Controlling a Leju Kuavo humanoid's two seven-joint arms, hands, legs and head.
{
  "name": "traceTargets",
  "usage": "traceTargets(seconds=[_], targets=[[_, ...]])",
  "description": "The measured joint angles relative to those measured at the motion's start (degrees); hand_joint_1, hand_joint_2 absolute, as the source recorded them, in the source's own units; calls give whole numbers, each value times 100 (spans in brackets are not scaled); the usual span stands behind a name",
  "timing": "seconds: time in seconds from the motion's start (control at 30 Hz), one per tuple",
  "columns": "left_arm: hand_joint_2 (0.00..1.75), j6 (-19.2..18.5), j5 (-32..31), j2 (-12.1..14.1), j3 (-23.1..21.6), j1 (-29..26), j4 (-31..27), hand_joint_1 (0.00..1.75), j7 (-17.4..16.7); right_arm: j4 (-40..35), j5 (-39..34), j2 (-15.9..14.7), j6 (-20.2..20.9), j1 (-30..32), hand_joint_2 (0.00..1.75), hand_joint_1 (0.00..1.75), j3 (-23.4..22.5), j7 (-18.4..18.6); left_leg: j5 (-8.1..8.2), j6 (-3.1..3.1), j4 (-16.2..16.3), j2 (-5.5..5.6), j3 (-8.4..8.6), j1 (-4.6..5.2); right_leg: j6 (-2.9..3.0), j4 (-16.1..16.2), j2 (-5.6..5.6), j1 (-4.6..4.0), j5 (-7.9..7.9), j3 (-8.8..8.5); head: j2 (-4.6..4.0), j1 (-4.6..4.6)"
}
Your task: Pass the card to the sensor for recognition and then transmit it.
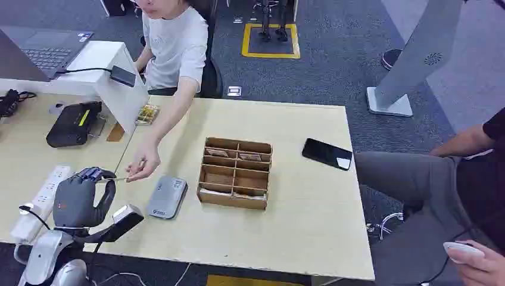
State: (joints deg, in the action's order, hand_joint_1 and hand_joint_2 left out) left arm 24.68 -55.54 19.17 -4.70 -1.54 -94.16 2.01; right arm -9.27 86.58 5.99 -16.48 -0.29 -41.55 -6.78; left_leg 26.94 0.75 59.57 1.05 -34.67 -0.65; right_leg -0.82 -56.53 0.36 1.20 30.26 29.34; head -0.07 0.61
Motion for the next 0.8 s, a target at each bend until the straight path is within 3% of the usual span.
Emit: traceTargets(seconds=[0.8], targets=[[175,33,-37,0,0,-3,0,175,48,11,0,0,-31,-1,175,0,2,0,0,-1,0,0,0,0,4,-5,0,-1,3,1,-2,2]])
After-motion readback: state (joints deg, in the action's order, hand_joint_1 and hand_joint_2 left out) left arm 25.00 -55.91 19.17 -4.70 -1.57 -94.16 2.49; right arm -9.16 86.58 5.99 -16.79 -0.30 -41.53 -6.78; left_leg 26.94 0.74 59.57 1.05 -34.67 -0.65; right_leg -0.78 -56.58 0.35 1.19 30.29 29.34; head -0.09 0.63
